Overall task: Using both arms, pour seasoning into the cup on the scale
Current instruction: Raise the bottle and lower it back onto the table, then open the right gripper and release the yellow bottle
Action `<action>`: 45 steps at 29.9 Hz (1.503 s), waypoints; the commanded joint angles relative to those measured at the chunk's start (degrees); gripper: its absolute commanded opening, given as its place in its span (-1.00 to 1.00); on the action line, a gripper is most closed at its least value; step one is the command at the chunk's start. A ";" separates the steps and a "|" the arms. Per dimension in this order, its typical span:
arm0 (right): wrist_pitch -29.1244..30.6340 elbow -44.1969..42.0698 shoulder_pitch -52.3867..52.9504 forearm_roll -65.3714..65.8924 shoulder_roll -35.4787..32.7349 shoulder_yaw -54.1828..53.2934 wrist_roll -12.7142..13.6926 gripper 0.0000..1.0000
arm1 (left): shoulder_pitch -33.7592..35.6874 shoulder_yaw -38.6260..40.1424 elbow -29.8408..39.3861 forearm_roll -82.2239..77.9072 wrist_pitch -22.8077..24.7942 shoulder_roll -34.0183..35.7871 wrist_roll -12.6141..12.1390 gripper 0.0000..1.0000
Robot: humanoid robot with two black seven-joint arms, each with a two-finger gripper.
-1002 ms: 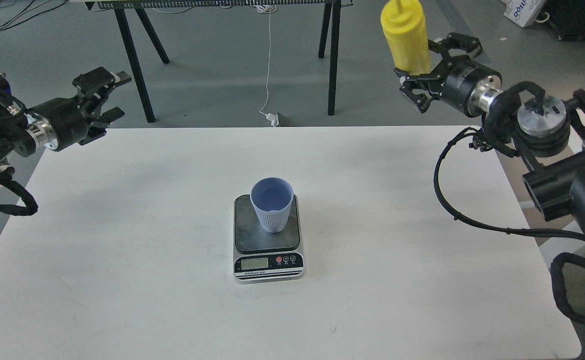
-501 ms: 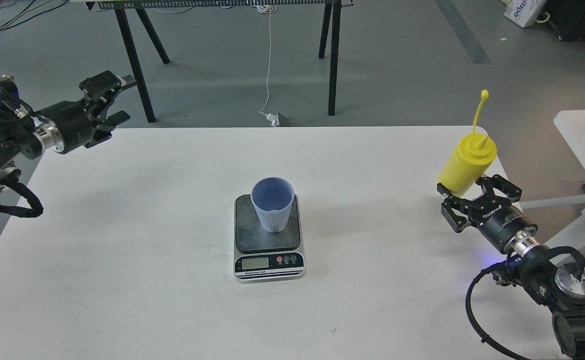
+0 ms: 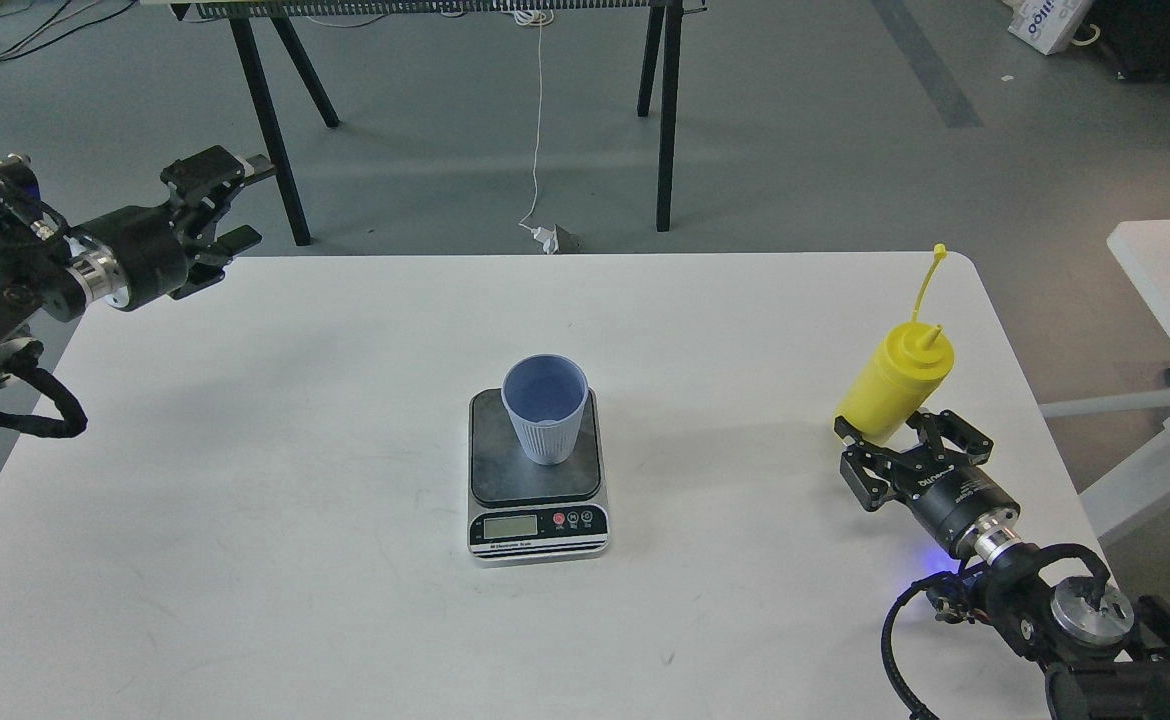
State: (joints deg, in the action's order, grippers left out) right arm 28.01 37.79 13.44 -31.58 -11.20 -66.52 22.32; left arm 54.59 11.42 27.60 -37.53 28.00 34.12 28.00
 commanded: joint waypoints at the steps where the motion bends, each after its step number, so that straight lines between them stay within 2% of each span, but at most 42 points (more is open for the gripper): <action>1: -0.01 -1.49 -0.08 0.29 1.27 0.25 0.00 -0.81 | 0.08 0.00 0.00 0.00 0.00 0.07 0.00 0.98; 3: -0.01 -1.76 -0.08 0.29 1.45 1.03 0.00 -0.81 | 0.08 0.00 0.00 0.00 0.00 0.07 0.00 0.98; 5: -0.01 -1.76 0.01 0.29 1.45 2.26 0.00 -0.70 | -0.01 0.00 0.00 0.00 0.00 0.07 0.00 0.98; 7: -0.01 -1.67 0.01 0.29 1.45 2.62 0.00 -0.41 | -0.09 0.00 0.00 0.00 0.00 0.07 0.00 0.98; 9: -0.01 -1.76 0.01 0.29 1.45 2.71 0.09 -0.33 | -0.09 0.00 0.00 0.00 0.00 -0.01 0.00 0.98; 12: -0.01 -1.76 0.10 0.38 1.36 4.28 0.09 -0.07 | -0.09 0.00 0.00 0.00 0.00 -0.01 0.00 0.98; 14: -0.01 -1.50 0.27 0.38 1.36 5.86 0.09 0.33 | -0.18 0.00 0.00 0.00 0.00 -0.01 0.00 0.98; 15: -0.01 -1.15 0.28 0.29 1.36 6.48 0.09 0.48 | -0.10 0.00 0.00 0.00 0.00 -0.01 0.00 0.98; 17: -0.01 -0.88 0.10 0.29 1.36 6.75 0.09 0.51 | -0.18 0.00 0.00 0.00 0.00 -0.01 0.00 0.98; 20: -0.01 0.61 -0.25 0.20 1.01 6.22 0.27 0.69 | -0.18 0.00 0.00 0.00 0.00 -0.01 0.00 0.98; 24: -0.01 2.37 -1.57 0.20 -0.13 5.70 0.27 0.79 | -0.27 0.00 0.00 -0.08 0.00 -0.01 0.00 0.98; 35: -0.01 5.18 -5.17 -0.15 -4.79 3.24 0.44 0.80 | -0.27 -0.08 0.00 -0.09 0.00 -0.54 0.00 0.98; 40: -0.01 9.83 -8.77 -0.15 -7.51 2.88 0.53 0.80 | -0.36 -0.08 0.00 -0.17 0.00 -0.89 0.00 0.98; 45: -0.01 18.61 -15.18 0.11 -12.42 2.80 0.36 0.80 | -0.18 -0.08 0.00 -0.09 0.00 -1.24 0.00 0.98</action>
State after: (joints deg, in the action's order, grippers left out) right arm 28.01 51.72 1.66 -31.62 -20.66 -63.64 22.82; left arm 54.23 11.33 27.57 -37.71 27.99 32.96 28.00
